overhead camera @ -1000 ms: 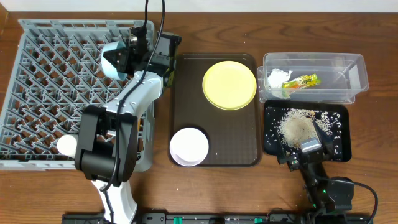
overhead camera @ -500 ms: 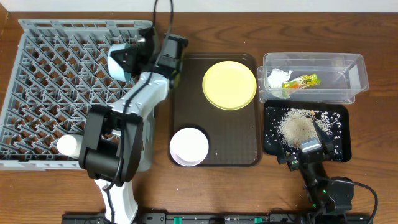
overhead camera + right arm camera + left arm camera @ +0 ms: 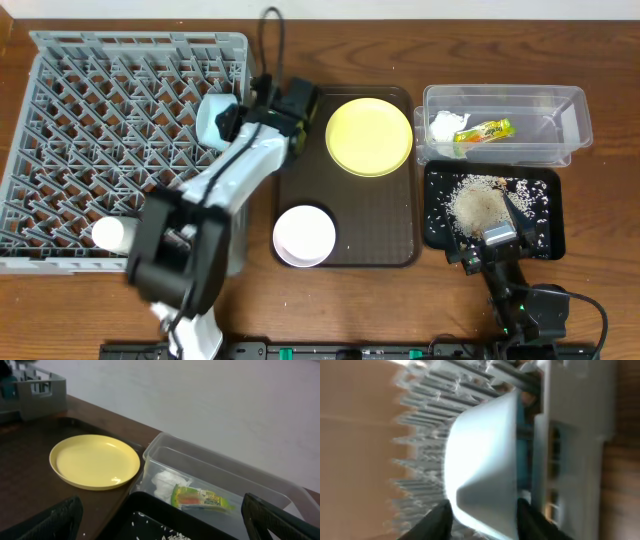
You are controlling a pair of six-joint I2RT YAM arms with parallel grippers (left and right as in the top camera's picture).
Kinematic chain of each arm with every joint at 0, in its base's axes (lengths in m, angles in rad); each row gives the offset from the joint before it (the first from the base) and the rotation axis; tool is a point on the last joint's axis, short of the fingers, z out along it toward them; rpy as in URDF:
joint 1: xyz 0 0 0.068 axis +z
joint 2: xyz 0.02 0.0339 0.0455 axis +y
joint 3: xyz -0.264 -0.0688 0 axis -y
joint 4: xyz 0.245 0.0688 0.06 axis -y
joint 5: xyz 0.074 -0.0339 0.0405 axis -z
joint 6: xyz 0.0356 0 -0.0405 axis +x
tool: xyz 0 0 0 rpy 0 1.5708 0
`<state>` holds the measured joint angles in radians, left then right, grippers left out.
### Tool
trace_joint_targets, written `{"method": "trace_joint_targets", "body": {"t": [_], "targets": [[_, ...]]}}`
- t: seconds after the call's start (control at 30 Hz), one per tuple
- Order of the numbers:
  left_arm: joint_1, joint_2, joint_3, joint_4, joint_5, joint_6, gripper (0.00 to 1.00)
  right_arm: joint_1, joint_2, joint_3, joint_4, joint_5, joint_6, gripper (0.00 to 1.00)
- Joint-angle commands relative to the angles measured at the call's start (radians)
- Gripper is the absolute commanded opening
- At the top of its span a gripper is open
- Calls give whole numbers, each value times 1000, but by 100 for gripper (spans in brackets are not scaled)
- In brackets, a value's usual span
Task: Sort waste into correct bins and load items into the dishwasher
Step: 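Move the left gripper to the white bowl and grasp its rim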
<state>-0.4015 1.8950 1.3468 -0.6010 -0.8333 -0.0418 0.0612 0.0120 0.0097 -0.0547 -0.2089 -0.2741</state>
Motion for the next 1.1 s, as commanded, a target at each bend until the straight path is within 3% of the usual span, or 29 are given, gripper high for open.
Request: {"method": "trace_joint_targets", "body": {"t": [0.0,0.2,0.33,0.4,0.53,0.77,1.07], "targets": [[-10,-181,6,-52,432,-95,51,-18,-6,-5,2,-2,-11,99],[-10,-392,5,-233,838,-194,53,-18,-6,-5,2,-2,-11,99],[-10,-411,-12,-440,949,-317,52,-18,-6,-5,2,-2,-11,99],[-11,-404,-58,-475,1024,-315,52,-18,-6,-5,2,-2,-11,99],[-10,-403,-208,-445,1058,-317,52,-18,-6,-5,2,-2,-11,99],[-10,-401,-459,-252,1021,-338,51,-18,-6,-5,2,-2,-11,99],[-11,-399,-536,-69,1041,-338,40,-18,-6,-5,2,-2,-11,99]]}}
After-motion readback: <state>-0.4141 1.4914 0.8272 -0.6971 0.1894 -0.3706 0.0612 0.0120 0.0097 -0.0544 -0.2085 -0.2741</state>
